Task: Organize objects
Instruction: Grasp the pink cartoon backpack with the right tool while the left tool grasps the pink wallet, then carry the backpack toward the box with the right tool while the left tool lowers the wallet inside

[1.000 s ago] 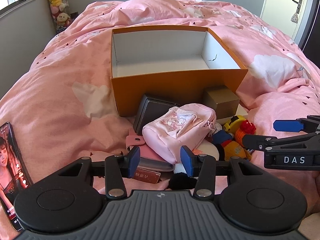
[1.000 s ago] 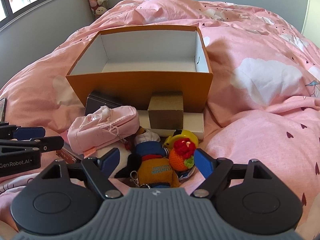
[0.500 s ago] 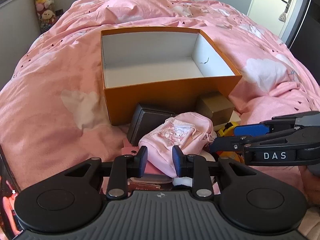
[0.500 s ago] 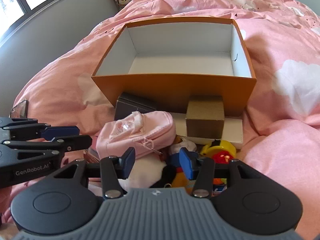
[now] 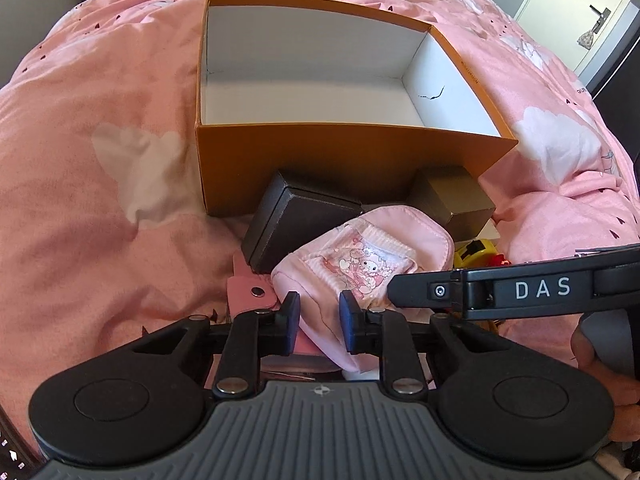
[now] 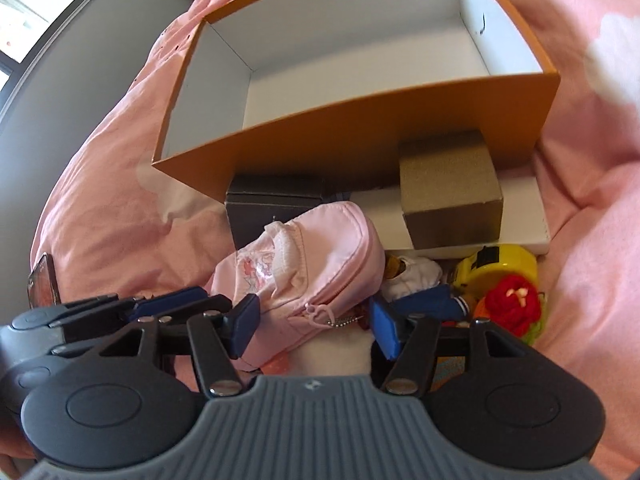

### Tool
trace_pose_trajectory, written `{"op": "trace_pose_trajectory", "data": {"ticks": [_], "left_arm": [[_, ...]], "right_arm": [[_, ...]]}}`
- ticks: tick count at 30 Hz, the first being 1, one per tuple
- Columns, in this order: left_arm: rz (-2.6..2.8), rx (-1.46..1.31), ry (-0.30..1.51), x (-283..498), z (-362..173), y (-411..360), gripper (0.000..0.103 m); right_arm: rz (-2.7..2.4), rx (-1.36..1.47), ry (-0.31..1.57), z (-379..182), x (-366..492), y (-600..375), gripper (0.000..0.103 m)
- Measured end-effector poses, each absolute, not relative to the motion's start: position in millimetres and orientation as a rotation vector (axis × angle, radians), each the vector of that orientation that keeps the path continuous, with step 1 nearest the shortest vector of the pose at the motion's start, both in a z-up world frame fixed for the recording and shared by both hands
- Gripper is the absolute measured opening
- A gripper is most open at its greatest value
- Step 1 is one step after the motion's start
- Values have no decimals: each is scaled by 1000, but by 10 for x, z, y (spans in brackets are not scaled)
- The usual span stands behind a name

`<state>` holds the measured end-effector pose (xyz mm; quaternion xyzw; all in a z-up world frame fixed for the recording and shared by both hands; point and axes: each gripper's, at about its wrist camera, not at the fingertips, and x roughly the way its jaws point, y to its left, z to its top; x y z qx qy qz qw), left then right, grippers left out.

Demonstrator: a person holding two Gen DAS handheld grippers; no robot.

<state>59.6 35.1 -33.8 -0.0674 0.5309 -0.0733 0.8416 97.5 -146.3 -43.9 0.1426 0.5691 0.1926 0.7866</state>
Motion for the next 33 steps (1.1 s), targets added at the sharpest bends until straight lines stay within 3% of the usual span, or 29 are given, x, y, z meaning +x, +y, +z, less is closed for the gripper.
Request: {"op": "trace_pose_trajectory", "data": {"ticks": [7,11,14,21,28,33], "left_arm": [[-160,-141,1141,574,-359,354,19],[-173,-150,1143,567,-324,386,19],[-179,-160,1129,544,-249,465,20],[-151,-187,1124,551,-118,726,24],[-135,-194,1219,665,-337,843,41],[-133,-186,1272,822,-503,829,52]], "right_arm": [[432,297,1255,-529,1043,-1325,63],[461,288,1234,-505,1030,-1296,39],[482,247,1192,-404,1013,-1291,33],[540,140,1135,-11,1048,-1513,32],[540,104,1262,-132,1149,-1747,33],[500,102,1263,-287,1159,-1700,41]]}}
